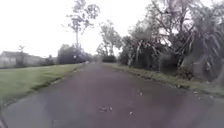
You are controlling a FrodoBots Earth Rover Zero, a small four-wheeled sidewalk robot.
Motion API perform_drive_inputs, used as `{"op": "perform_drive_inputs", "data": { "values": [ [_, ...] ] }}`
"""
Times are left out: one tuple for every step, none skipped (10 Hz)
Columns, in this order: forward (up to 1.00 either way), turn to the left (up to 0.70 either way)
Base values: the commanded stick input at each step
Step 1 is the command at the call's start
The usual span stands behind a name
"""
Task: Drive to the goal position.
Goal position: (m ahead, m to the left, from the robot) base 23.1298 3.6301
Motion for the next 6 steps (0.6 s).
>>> {"op": "perform_drive_inputs", "data": {
  "values": [
    [0.85, 0.00],
    [0.85, 0.00],
    [0.85, 0.00],
    [0.85, 0.00],
    [0.85, 0.00],
    [0.85, 0.00]
  ]
}}
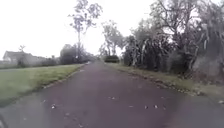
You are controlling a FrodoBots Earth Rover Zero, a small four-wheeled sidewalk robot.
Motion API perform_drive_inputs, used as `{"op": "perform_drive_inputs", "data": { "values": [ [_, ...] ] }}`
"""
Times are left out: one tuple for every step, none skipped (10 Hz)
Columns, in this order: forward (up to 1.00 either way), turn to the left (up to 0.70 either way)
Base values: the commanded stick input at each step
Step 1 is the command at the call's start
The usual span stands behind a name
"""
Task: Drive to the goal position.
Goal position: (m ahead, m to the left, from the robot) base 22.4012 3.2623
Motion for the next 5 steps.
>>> {"op": "perform_drive_inputs", "data": {
  "values": [
    [0.85, 0.00],
    [0.85, 0.05],
    [0.85, 0.16],
    [0.85, 0.27],
    [0.85, 0.18]
  ]
}}
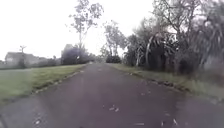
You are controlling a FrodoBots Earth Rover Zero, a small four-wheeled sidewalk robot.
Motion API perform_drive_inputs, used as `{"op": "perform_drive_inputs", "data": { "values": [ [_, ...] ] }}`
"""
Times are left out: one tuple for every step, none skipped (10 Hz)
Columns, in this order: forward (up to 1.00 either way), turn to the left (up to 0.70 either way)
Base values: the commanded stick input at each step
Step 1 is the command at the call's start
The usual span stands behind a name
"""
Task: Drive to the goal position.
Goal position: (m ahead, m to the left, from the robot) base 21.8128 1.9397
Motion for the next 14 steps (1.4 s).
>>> {"op": "perform_drive_inputs", "data": {
  "values": [
    [0.85, 0.00],
    [0.85, 0.00],
    [0.85, 0.00],
    [0.85, 0.00],
    [0.85, 0.00],
    [0.85, 0.00],
    [0.85, 0.00],
    [0.85, 0.00],
    [0.85, 0.00],
    [0.85, 0.00],
    [0.85, 0.00],
    [0.85, 0.00],
    [0.85, 0.00],
    [0.85, 0.00]
  ]
}}
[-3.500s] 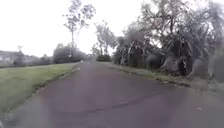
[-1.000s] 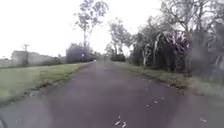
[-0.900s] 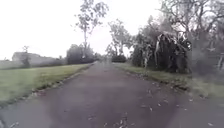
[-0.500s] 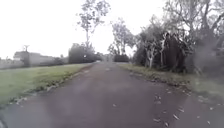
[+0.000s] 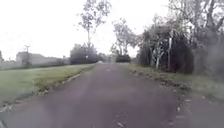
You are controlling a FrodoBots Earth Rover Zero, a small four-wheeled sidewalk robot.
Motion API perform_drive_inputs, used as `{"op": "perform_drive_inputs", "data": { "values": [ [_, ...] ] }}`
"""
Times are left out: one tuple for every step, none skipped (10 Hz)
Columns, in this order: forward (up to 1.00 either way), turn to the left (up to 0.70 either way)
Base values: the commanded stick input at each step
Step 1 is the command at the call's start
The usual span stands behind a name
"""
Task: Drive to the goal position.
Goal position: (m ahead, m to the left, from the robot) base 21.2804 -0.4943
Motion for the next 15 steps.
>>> {"op": "perform_drive_inputs", "data": {
  "values": [
    [0.85, 0.00],
    [0.85, 0.00],
    [0.85, 0.00],
    [0.85, 0.00],
    [0.85, 0.00],
    [0.85, 0.00],
    [0.85, 0.00],
    [0.85, 0.00],
    [0.85, 0.00],
    [0.85, 0.00],
    [0.85, 0.00],
    [0.85, 0.00],
    [0.85, 0.00],
    [0.85, 0.00],
    [0.85, 0.00]
  ]
}}
